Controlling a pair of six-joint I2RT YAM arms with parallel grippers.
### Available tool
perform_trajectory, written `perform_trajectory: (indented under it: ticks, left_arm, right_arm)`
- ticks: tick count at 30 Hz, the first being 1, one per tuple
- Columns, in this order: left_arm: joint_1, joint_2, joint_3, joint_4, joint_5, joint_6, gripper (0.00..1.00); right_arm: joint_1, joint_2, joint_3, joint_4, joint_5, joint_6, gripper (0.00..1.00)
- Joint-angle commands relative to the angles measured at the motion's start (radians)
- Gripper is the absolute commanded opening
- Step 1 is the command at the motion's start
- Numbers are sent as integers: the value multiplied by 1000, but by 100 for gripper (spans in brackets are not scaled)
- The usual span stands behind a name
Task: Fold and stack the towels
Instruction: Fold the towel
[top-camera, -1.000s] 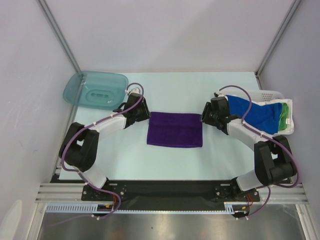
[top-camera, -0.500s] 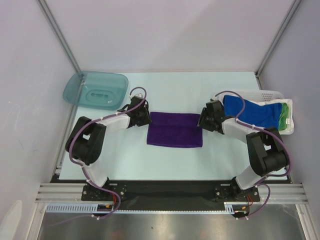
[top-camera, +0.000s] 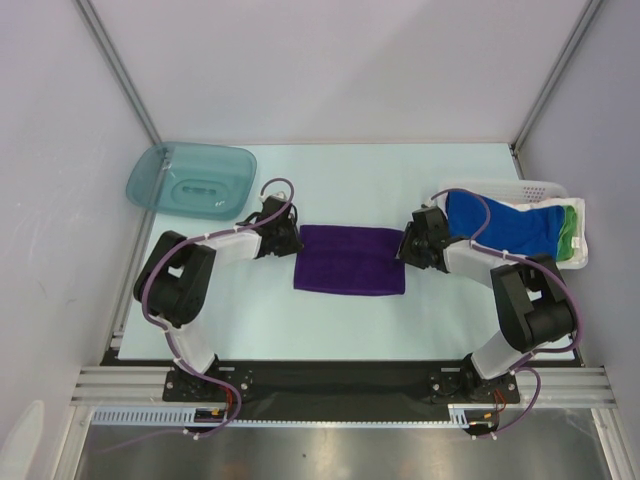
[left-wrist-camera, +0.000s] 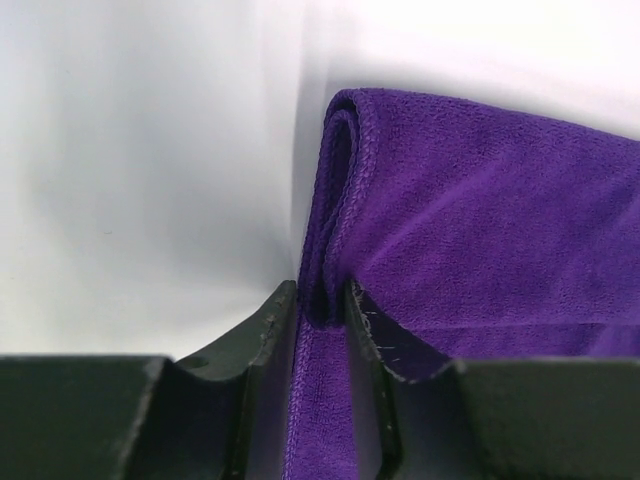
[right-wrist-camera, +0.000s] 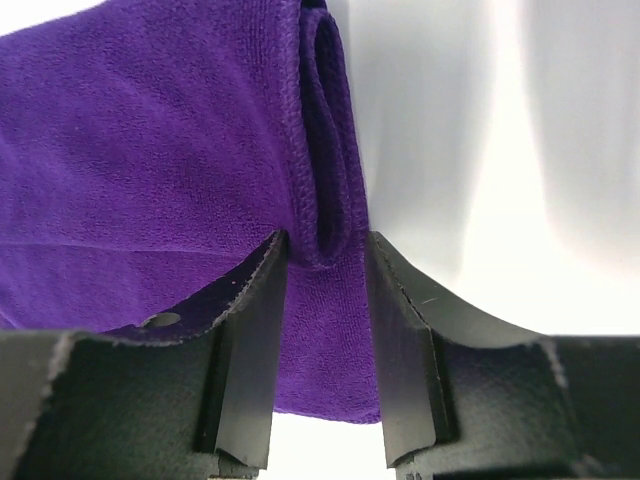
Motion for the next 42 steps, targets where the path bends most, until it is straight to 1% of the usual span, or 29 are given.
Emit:
perform_trajectory:
  ticks: [1,3,13,18,19,20,22,27,31,34,35,42]
  left_arm:
    - [4,5,-10,25,12,-24,30]
    - [4,6,-8,27,36,-23,29]
    - [5,11,24,7,44,-16,23]
    - [7,3,42,-18,32,-4,21]
    - [8,3,47,-22,32,-4,20]
    - [8,3,50,-27,32,2,20]
    - [8,3,58,-30,35,4,20]
    - [10,3,68,-41,36,14,21]
    - [10,6,77,-47,41,22,21]
    - [10,12,93,-62,47,33,23]
    - [10,12,94,-64,47,36,27]
    - [10,18,108,-73,50,42,26]
  right_arm:
    - [-2,3,-14,36,-8,15,42]
    - [-5,6,-16,36,-13,19,42]
    - [-25,-8,15,18,-16,11,38]
    - [-30,-9,24,15,-16,10,33]
    - [-30,-11,26,15,-16,10,30]
    - [-30,-9,26,13,-42,10,29]
    - [-30,-9,27,16,-44,11,26]
    - [-28,-8,41,13,-47,11,23]
    - [-28,-6,50,7,-48,11,17]
    - [-27,-3,52,5,-51,10,17]
    - [-27,-3,55,7,-51,11,17]
    - [-25,2,53,8,-53,11,14]
